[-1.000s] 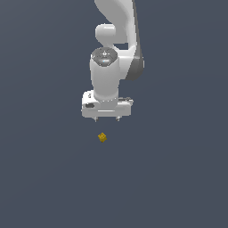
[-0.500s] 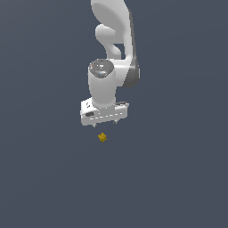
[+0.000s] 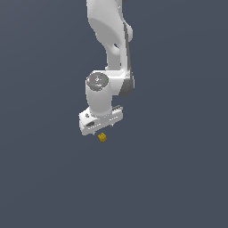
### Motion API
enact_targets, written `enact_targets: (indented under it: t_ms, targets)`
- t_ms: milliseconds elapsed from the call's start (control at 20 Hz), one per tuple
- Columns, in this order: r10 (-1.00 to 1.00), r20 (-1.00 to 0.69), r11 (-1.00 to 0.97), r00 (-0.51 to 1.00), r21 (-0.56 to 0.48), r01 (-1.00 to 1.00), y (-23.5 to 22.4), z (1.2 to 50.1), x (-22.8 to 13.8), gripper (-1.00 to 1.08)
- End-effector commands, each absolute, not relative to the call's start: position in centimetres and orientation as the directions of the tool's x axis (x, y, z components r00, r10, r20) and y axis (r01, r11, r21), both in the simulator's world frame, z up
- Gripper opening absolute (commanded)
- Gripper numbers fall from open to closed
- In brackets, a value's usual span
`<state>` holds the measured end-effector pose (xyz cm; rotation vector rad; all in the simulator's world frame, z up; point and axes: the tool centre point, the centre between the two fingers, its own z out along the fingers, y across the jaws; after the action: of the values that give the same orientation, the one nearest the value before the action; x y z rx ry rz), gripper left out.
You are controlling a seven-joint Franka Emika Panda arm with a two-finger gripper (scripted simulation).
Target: Pick up the object and move it to a goal position.
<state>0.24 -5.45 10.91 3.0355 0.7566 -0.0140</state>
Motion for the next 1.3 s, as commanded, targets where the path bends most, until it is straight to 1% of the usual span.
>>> enact_targets:
  t_ms: [0,550,950,1250]
  targets:
    - [0.52,-0.01,-0.854,0.854,0.008,0.52,-5.7,10.0,0.3,1.0]
    - [0.641,-0.001,-0.768,0.768,0.001,0.641,-6.4,7.5,0.4,1.0]
    - [0.65,-0.001,-0.76,0.76,0.0,0.65,-6.5,7.1,0.4,1.0]
    - [0.651,0.0,-0.759,0.759,0.0,0.651,-6.5,4.9,0.3,1.0]
